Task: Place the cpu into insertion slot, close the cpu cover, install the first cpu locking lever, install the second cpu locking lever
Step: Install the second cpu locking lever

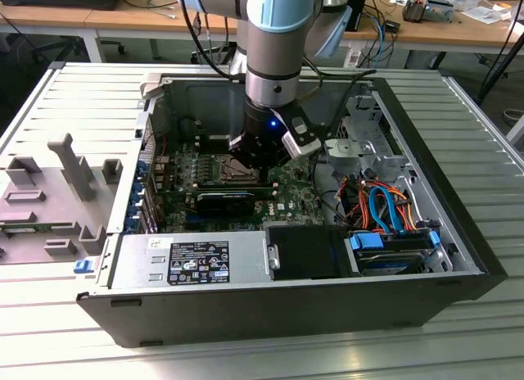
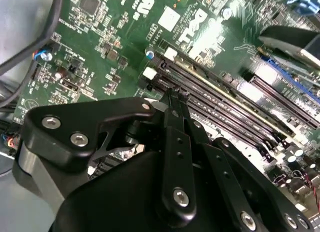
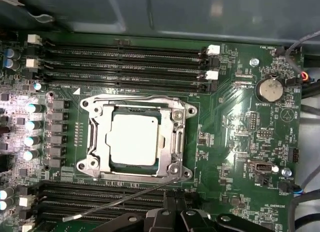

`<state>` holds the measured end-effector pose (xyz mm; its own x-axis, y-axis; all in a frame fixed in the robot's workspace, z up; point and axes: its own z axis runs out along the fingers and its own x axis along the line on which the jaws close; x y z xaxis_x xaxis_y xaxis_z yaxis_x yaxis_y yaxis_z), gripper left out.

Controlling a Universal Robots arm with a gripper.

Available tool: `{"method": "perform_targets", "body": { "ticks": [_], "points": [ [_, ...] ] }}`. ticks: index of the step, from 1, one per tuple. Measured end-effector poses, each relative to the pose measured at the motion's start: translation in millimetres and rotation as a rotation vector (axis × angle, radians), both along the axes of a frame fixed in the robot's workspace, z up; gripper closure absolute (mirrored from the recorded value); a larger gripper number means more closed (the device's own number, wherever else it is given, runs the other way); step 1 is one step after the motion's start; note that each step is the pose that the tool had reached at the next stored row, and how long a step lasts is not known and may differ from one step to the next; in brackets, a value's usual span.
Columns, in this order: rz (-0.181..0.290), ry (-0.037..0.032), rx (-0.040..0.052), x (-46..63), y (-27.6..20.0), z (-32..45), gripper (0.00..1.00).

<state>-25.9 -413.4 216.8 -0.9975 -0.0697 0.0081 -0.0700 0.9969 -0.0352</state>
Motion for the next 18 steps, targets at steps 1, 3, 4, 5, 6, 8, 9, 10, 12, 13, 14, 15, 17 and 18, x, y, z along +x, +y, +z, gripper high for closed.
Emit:
{"method": "perform_targets", "body": {
  "ticks": [1, 3, 4, 5, 6, 8, 9, 10, 12, 13, 14, 15, 17, 18],
  "points": [
    [0.0, -0.0001, 0.0059, -5.9, 0.0, -0.5, 0.89],
    [0.0, -0.0004, 0.0153, -15.4, 0.0, -1.3, 0.89],
    [0.0, -0.0002, 0.0213, -22.2, 0.0, -1.7, 0.89],
    [0.0, -0.0004, 0.0285, -28.8, -0.1, -2.2, 0.89],
    [0.0, -0.0004, 0.0332, -33.1, -0.3, -2.5, 0.89],
    [0.0, -0.0005, 0.0432, -42.0, -1.3, -3.1, 0.89],
    [0.0, -0.0006, 0.046, -44.4, -1.9, -3.3, 0.89],
    [0.0, -0.0006, 0.0502, -48.3, -4.2, -3.4, 0.89],
    [0.0, -0.0007, 0.0579, -53.4, -7.7, -3.9, 0.89],
    [0.0, -0.0007, 0.0609, -54.9, -9.2, -4.0, 0.89],
    [0.001, -0.0007, 0.0632, -55.9, -11.0, -4.1, 0.89],
    [0.001, -0.0006, 0.0637, -56.3, -11.6, -4.1, 0.89],
    [0.004, -0.0006, 0.0644, -57.8, -12.6, -4.4, 0.89],
    [0.005, -0.0005, 0.0648, -58.5, -12.7, -4.5, 0.89]
  ]
}}
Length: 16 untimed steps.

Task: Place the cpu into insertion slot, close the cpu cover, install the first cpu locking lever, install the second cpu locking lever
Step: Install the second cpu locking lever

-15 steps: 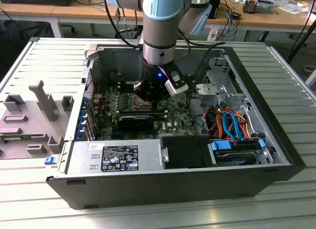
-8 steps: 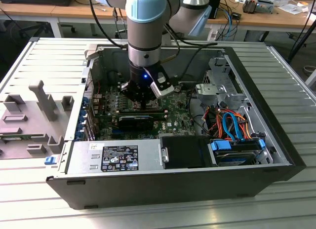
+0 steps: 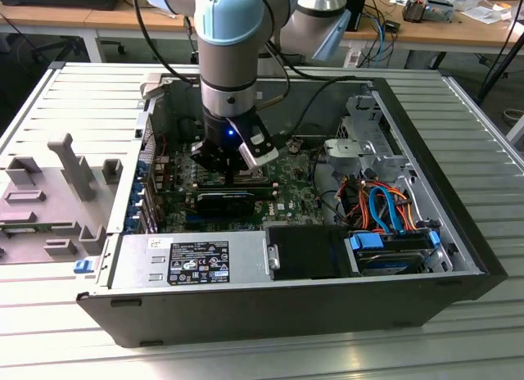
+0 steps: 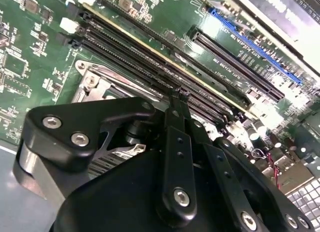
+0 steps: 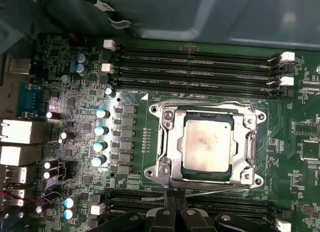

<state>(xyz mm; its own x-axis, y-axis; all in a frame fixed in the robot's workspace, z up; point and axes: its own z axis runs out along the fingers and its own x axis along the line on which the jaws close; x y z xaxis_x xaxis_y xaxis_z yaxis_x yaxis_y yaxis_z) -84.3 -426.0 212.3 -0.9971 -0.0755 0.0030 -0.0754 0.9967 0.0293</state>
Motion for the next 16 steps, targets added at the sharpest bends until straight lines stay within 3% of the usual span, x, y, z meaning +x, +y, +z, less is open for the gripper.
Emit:
{"method": "perform_targets", "body": {
  "ticks": [7, 16],
  "points": [
    [0.007, -0.0002, 0.0094, -14.1, 0.0, -3.2, 0.89],
    [0.05, 0.0004, 0.0155, -21.0, 0.7, -6.3, 0.89]
  ]
}}
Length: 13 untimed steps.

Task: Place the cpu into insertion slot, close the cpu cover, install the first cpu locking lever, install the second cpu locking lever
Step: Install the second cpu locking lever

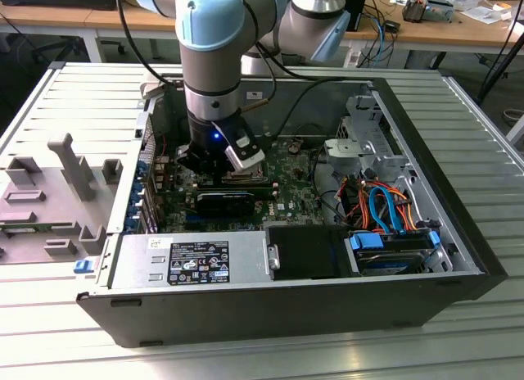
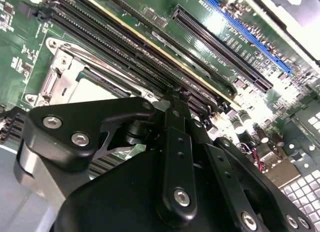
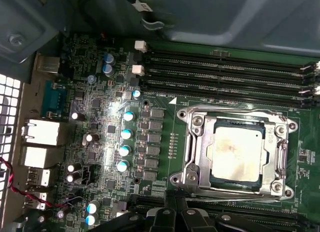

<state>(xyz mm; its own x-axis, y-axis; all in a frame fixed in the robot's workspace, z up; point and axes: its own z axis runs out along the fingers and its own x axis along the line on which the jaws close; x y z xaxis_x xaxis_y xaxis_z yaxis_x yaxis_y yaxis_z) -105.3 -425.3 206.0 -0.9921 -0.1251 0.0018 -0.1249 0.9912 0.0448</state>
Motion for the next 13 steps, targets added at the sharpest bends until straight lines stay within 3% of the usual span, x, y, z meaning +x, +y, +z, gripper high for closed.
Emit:
{"method": "perform_targets", "body": {
  "ticks": [13],
  "points": [
    [0.063, -0.0002, 0.0168, -0.3, 3.1, -0.8, 0.89]
  ]
}}
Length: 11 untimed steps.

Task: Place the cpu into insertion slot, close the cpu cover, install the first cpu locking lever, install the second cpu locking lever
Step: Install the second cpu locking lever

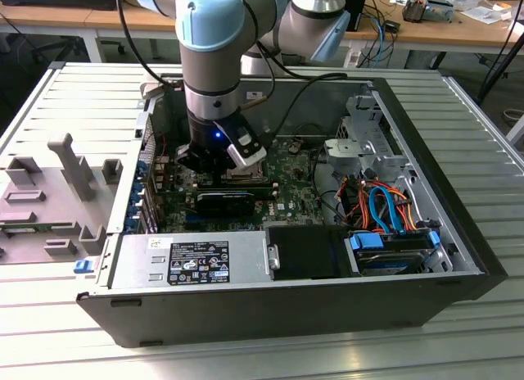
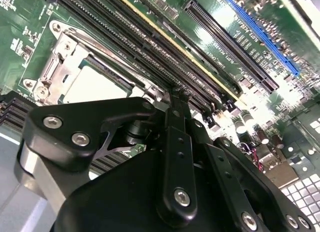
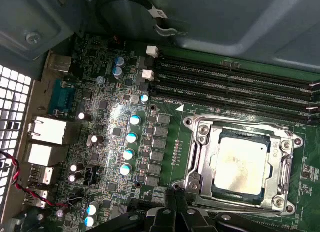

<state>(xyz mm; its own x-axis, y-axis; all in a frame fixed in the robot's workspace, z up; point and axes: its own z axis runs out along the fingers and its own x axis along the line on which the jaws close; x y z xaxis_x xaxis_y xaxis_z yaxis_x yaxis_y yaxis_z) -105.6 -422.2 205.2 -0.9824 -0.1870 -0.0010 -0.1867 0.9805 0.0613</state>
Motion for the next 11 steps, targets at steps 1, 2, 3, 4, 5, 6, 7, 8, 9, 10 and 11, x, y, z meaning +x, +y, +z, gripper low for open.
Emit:
{"method": "perform_targets", "body": {
  "ticks": [1, 2, 3, 4, 5, 6, 7, 8, 9, 10, 11],
  "points": [
    [0.003, -0.0001, 0.0004, 0.1, 0.7, -0.1, 0.89],
    [0.004, -0.0001, 0.0004, 0.0, 1.1, -0.1, 0.89],
    [0.006, -0.0001, 0.0005, -0.1, 1.7, -0.1, 0.89],
    [0.009, -0.0001, 0.0006, -0.3, 2.6, -0.1, 0.89],
    [0.011, -0.0005, 0.0011, -0.8, 3.4, -0.3, 0.89],
    [0.015, -0.0006, 0.0009, -1.3, 3.5, -0.2, 0.89],
    [0.015, -0.0006, 0.0004, -1.3, 3.5, 0.5, 0.89],
    [0.015, -0.0007, 0.0005, -1.3, 3.5, 1.3, 0.89],
    [0.015, -0.0007, 0.0006, -1.4, 3.5, 2.6, 0.89],
    [0.016, -0.0008, 0.0006, -1.3, 3.5, 4.3, 0.89],
    [0.016, -0.0007, 0.0007, -1.4, 3.5, 6.1, 0.89]
  ]
}}
